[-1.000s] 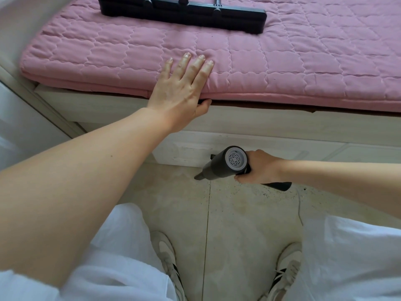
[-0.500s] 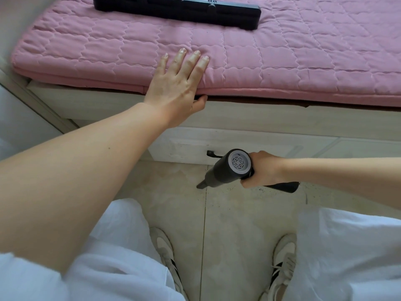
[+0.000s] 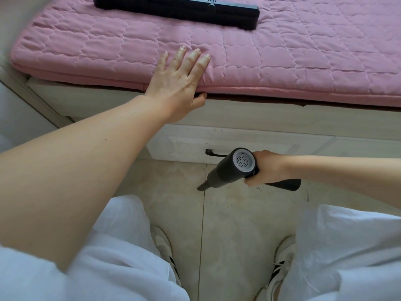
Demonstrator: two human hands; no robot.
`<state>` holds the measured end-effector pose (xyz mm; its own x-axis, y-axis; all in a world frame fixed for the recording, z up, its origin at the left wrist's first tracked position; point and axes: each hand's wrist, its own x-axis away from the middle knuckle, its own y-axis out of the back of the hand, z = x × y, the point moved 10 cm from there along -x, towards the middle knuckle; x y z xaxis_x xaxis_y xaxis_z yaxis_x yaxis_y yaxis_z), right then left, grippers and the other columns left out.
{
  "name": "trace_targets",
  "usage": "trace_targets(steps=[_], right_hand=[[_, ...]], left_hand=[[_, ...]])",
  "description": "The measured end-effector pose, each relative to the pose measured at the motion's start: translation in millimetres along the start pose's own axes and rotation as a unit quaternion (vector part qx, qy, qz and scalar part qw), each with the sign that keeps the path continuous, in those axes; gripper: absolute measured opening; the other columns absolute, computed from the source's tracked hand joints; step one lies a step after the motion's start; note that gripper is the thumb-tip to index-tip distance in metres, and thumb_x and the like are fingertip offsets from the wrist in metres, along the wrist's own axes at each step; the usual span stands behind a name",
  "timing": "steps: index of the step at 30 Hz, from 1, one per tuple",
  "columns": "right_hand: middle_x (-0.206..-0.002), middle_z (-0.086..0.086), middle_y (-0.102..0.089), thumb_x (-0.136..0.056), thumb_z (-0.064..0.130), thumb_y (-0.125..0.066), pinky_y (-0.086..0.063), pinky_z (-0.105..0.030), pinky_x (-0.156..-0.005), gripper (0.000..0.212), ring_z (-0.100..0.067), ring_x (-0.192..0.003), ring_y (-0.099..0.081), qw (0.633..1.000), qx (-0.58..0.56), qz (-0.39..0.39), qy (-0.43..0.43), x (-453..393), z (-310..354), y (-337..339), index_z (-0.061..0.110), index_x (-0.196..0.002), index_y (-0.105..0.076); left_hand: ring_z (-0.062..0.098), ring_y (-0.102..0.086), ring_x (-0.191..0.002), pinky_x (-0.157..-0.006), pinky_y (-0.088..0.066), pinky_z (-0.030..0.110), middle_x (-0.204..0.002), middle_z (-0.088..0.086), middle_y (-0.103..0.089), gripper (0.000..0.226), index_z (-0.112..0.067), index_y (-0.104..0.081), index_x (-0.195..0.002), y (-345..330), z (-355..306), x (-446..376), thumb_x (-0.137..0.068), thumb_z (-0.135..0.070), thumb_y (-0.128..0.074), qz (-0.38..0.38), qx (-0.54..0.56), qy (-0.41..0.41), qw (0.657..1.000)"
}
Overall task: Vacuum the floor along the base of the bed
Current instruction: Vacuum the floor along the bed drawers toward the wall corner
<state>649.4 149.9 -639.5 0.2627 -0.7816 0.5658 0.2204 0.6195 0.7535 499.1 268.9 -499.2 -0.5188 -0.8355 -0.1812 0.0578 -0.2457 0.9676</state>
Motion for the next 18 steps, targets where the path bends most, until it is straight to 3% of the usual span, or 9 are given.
trace_targets(steps=[18], right_hand=[[-0.065, 0.009, -0.051, -0.074, 0.020, -0.066, -0.037, -0.017, -0.053, 0.025, -0.005, -0.057, -0.044, 0.999, 0.041, 0.013, 0.028, 5, 12, -4, 0.027, -0.069, -0.042]], left_hand=[[0.030, -0.001, -0.151, -0.120, -0.005, 0.054, -0.164, 0.008, -0.007, 0.078, -0.019, -0.005, -0.156, -1, 1, -1, -0.094, -0.051, -0.041, -0.002, 0.007, -0.001, 1.000]])
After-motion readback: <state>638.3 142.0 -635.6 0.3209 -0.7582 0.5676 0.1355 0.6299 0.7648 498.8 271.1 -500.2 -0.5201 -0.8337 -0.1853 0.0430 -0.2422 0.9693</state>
